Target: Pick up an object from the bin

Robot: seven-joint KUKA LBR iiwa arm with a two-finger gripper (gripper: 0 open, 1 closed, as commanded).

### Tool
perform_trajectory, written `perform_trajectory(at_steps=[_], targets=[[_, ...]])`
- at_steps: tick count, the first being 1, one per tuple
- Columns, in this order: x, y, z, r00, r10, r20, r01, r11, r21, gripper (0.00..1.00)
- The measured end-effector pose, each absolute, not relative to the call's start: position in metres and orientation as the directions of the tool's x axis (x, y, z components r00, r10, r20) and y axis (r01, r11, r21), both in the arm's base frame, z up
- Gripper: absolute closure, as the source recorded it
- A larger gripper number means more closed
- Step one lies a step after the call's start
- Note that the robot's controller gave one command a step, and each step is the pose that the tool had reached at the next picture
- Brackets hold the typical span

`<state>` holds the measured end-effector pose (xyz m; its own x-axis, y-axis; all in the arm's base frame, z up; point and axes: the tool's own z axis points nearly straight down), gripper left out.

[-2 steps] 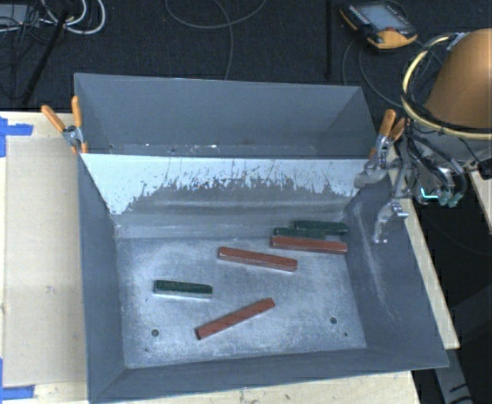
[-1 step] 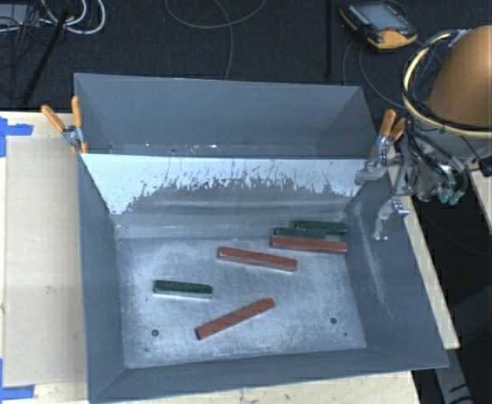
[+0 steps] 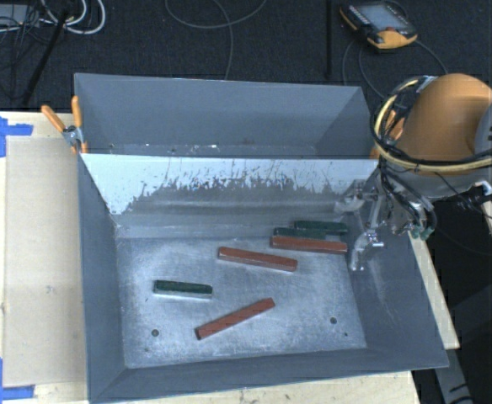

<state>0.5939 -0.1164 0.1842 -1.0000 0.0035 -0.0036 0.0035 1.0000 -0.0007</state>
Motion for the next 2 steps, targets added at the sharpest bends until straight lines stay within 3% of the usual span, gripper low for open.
perform_trajectory(at_steps=[1,2], targets=[[0.590,-0.079,0.146,-0.982,0.191,0.002,0.191,0.982,0.000,0.00],[0.624,-0.089,0.081,-0.997,0.073,-0.010,0.073,0.997,0.004,1.00]])
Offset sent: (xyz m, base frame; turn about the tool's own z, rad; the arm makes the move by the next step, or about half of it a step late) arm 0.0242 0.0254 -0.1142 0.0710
